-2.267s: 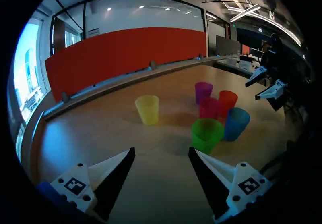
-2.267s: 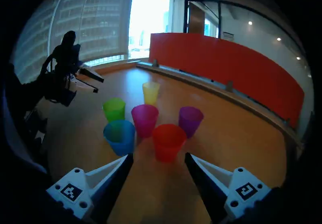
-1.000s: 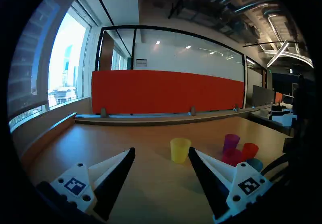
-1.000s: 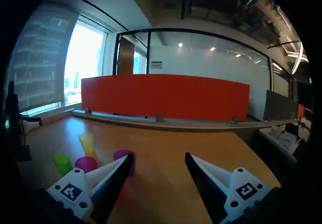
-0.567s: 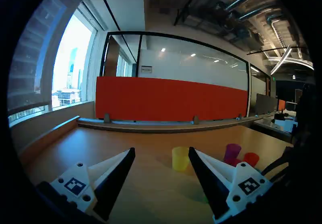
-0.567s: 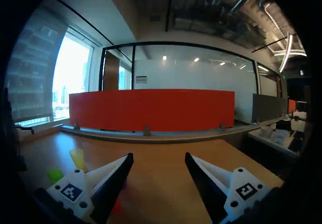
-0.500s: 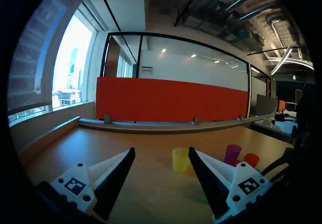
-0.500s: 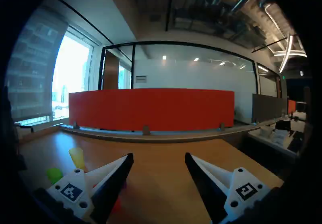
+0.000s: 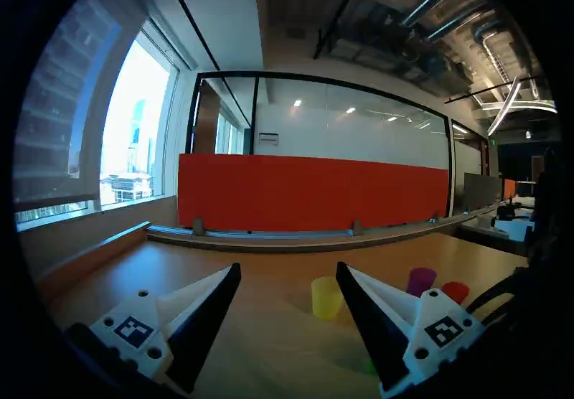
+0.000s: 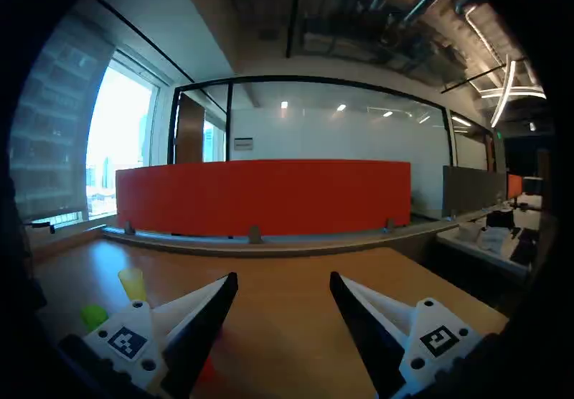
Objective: Pour water
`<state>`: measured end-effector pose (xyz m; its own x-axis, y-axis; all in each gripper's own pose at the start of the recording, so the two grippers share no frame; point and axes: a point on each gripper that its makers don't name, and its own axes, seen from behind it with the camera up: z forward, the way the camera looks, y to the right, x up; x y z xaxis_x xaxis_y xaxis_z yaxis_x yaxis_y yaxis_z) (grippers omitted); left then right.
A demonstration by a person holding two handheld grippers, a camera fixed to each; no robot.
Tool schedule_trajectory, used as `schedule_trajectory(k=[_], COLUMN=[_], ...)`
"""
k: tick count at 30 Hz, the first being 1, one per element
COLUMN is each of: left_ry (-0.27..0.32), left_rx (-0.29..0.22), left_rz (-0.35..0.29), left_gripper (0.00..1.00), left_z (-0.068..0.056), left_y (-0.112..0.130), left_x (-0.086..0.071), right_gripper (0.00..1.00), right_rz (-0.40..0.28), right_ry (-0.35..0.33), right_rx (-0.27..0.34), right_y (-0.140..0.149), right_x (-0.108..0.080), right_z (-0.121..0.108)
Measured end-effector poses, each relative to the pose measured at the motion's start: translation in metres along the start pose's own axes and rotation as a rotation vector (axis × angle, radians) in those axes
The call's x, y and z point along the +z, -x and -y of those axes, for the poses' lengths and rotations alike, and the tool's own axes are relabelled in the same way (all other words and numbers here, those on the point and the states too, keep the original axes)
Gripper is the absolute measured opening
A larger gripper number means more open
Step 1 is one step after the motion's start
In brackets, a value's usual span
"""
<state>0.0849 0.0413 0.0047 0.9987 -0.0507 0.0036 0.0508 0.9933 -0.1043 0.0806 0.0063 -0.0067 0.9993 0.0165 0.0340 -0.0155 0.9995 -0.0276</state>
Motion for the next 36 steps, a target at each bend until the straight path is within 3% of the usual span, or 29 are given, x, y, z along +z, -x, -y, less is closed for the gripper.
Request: schedule_trajectory(k=[8, 18, 32, 36], left_ry=[-0.046, -0.075, -0.109, -0.117], left_rx=[-0.009, 0.054, 0.095, 0.084], left_rz=[-0.020, -0.029, -0.017, -0.016], left_gripper=[0.99, 0.99, 0.99, 0.99], left_z=[0.006, 0.017, 0.037, 0.041], left_y=[0.009, 0.026, 0.057, 0.063], left_x=[0.002, -0.002, -0.007, -0.007], right_gripper=[1.00, 1.00, 1.00, 1.00], right_rz=[0.014, 0.013, 0.024, 0.025], right_ry=[0.025, 0.059, 0.082, 0.084], right_rx=[-0.012, -0.011, -0.026, -0.033], right_y=[0.006, 0.004, 0.009, 0.009], right_x=[0.000, -0.002, -0.006, -0.007], right_z=[-0.005, -0.009, -0.005, -0.003])
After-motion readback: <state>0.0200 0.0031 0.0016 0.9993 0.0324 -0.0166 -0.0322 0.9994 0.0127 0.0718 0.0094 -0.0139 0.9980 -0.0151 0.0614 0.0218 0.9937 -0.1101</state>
